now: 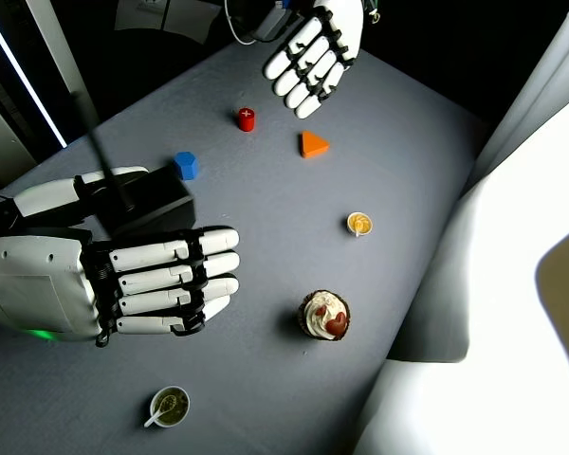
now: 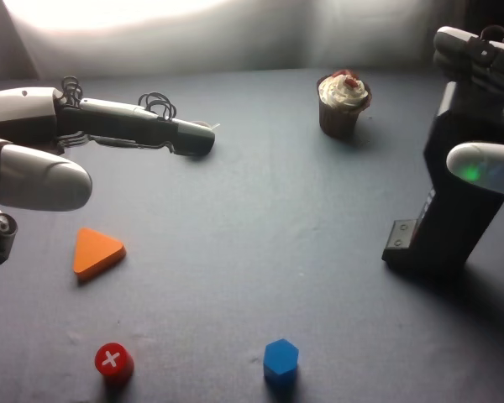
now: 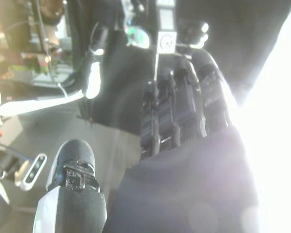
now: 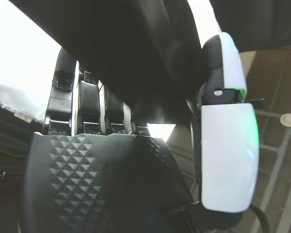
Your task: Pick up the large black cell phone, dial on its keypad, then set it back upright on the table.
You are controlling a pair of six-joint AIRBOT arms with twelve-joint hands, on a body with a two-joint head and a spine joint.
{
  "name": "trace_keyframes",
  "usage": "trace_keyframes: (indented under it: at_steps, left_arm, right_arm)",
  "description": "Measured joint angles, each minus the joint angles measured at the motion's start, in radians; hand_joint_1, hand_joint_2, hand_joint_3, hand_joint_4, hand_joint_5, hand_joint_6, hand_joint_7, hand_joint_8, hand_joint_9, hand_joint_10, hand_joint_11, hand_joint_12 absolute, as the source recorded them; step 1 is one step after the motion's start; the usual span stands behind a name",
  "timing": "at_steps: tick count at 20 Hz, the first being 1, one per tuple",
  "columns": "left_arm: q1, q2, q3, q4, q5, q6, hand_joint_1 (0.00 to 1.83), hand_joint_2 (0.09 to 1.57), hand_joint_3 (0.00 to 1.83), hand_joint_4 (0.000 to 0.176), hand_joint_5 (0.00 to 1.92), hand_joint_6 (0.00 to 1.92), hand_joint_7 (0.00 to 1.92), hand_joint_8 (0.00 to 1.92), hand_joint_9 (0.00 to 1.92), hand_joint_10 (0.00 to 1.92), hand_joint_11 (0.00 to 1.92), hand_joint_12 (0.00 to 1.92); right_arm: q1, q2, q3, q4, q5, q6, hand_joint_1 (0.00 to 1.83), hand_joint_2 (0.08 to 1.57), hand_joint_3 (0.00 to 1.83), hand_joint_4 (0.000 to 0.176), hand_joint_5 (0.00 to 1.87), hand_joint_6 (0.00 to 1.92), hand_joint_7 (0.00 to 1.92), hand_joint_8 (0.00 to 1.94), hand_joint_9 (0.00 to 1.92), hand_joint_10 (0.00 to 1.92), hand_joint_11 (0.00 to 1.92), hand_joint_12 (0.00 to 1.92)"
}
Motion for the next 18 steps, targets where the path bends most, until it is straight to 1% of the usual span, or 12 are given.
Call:
trace_keyframes:
  at_steps: [1, 2, 4, 5, 7, 10, 12, 13, 14, 15, 16, 18]
  left_arm:
    - [-0.004, 0.000, 0.000, 0.004, 0.002, 0.000, 0.09, 1.18, 0.00, 0.000, 0.27, 0.00, 0.29, 0.00, 0.23, 0.00, 0.00, 0.45]
    - [-0.005, 0.000, 0.001, 0.006, 0.001, 0.000, 0.11, 1.17, 0.00, 0.000, 0.28, 0.01, 0.30, 0.00, 0.24, 0.00, 0.00, 0.46]
    - [-0.005, -0.002, 0.001, 0.006, 0.001, 0.000, 0.09, 1.18, 0.00, 0.000, 0.27, 0.00, 0.28, 0.00, 0.23, 0.00, 0.00, 0.45]
    - [-0.007, -0.003, 0.001, 0.008, 0.002, 0.000, 0.12, 1.17, 0.00, 0.000, 0.28, 0.00, 0.28, 0.00, 0.23, 0.00, 0.00, 0.45]
    - [-0.011, -0.003, 0.001, 0.007, 0.002, 0.000, 0.13, 1.17, 0.00, 0.000, 0.30, 0.01, 0.29, 0.00, 0.23, 0.00, 0.00, 0.45]
    - [-0.014, -0.004, 0.002, 0.006, 0.001, 0.000, 0.07, 1.18, 0.00, 0.000, 0.25, 0.00, 0.27, 0.00, 0.21, 0.00, 0.00, 0.39]
    - [-0.014, -0.004, 0.002, 0.008, 0.002, 0.000, 0.06, 1.19, 0.00, 0.000, 0.26, 0.00, 0.26, 0.00, 0.21, 0.00, 0.00, 0.37]
    - [-0.014, -0.006, 0.002, 0.008, 0.002, 0.000, 0.05, 1.19, 0.00, 0.000, 0.25, 0.00, 0.26, 0.00, 0.20, 0.00, 0.00, 0.34]
    - [-0.015, -0.009, 0.002, 0.006, 0.001, 0.001, 0.04, 1.19, 0.00, 0.000, 0.25, 0.00, 0.25, 0.00, 0.19, 0.00, 0.00, 0.33]
    - [-0.015, -0.012, 0.002, 0.007, 0.001, 0.000, 0.08, 1.18, 0.00, 0.000, 0.27, 0.00, 0.28, 0.01, 0.22, 0.01, 0.00, 0.40]
    - [-0.015, -0.013, 0.000, 0.007, 0.002, 0.000, 0.07, 1.19, 0.00, 0.000, 0.28, 0.00, 0.29, 0.00, 0.22, 0.00, 0.00, 0.41]
    - [-0.016, -0.013, -0.005, 0.006, 0.001, 0.001, 0.08, 1.18, 0.00, 0.000, 0.29, 0.01, 0.30, 0.00, 0.23, 0.00, 0.00, 0.43]
  right_arm:
    - [0.000, 0.000, 0.000, -0.004, 0.000, 0.000, 0.69, 0.95, 0.00, 0.026, 0.20, 0.00, 0.18, 0.00, 0.16, 0.00, 0.00, 0.51]
    - [0.000, 0.000, 0.000, -0.005, -0.001, 0.000, 0.64, 0.92, 0.00, 0.043, 0.14, 0.00, 0.09, 0.00, 0.07, 0.00, 0.00, 0.39]
    - [-0.001, 0.005, -0.002, -0.010, 0.000, 0.001, 0.55, 0.90, 0.00, 0.038, 0.05, 0.00, 0.01, 0.00, 0.00, 0.00, 0.00, 0.22]
    - [-0.004, 0.008, -0.004, -0.010, 0.005, 0.001, 0.39, 0.90, 0.00, 0.048, 0.00, 0.00, 0.00, 0.00, 0.00, 0.00, 0.00, 0.07]
    - [-0.010, 0.012, -0.008, -0.009, 0.008, 0.002, 0.33, 0.89, 0.00, 0.054, 0.00, 0.00, 0.00, 0.00, 0.00, 0.00, 0.00, 0.05]
    - [-0.021, 0.023, -0.024, -0.010, 0.012, 0.003, 0.31, 0.88, 0.00, 0.051, 0.00, 0.00, 0.00, 0.00, 0.00, 0.00, 0.00, 0.01]
    - [-0.038, 0.038, -0.040, -0.019, 0.013, 0.004, 0.30, 0.88, 0.00, 0.057, 0.00, 0.00, 0.00, 0.00, 0.00, 0.00, 0.00, 0.01]
    - [-0.049, 0.044, -0.049, -0.015, 0.016, 0.004, 0.31, 0.88, 0.00, 0.065, 0.00, 0.00, 0.00, 0.00, 0.00, 0.00, 0.00, 0.01]
    - [-0.065, 0.055, -0.062, -0.012, 0.025, 0.003, 0.33, 0.88, 0.00, 0.064, 0.00, 0.00, 0.00, 0.00, 0.00, 0.00, 0.00, 0.00]
    - [-0.084, 0.064, -0.072, -0.016, 0.038, 0.004, 0.35, 0.88, 0.00, 0.063, 0.00, 0.00, 0.00, 0.00, 0.00, 0.00, 0.00, 0.00]
    - [-0.112, 0.077, -0.089, -0.015, 0.058, 0.004, 0.35, 0.88, 0.00, 0.072, 0.00, 0.00, 0.00, 0.00, 0.00, 0.00, 0.00, 0.00]
    - [-0.148, 0.101, -0.122, -0.012, 0.083, 0.004, 0.34, 0.88, 0.00, 0.075, 0.00, 0.00, 0.00, 0.00, 0.00, 0.00, 0.01, 0.00]
